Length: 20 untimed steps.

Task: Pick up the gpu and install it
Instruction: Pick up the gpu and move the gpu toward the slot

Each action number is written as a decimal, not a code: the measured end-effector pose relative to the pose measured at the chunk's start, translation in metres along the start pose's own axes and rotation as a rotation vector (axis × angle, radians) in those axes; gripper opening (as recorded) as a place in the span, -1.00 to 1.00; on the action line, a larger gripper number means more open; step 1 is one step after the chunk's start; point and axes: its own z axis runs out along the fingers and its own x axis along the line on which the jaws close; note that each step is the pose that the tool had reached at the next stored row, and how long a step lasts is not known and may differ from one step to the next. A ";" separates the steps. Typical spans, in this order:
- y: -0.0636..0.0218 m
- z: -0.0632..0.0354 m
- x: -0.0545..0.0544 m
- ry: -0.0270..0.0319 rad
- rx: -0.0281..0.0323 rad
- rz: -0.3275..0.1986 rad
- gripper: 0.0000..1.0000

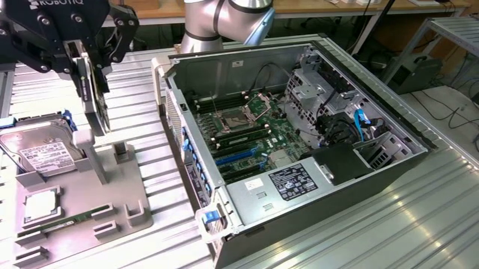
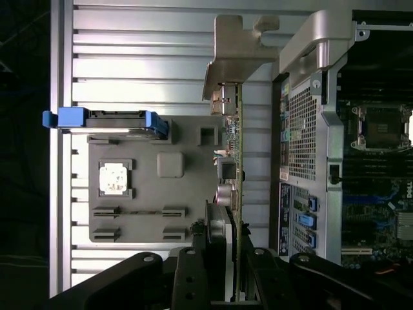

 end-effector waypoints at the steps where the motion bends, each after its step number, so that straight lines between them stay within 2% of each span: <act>1: 0.0001 -0.0018 0.000 0.0000 0.0000 0.000 -0.44; 11: 0.0002 -0.0053 0.000 0.0001 0.0008 0.000 -0.44; 17: 0.0010 -0.0175 0.000 0.0001 0.0019 0.000 -0.44; 20: 0.0010 -0.0180 0.000 0.0000 0.0019 0.000 -0.44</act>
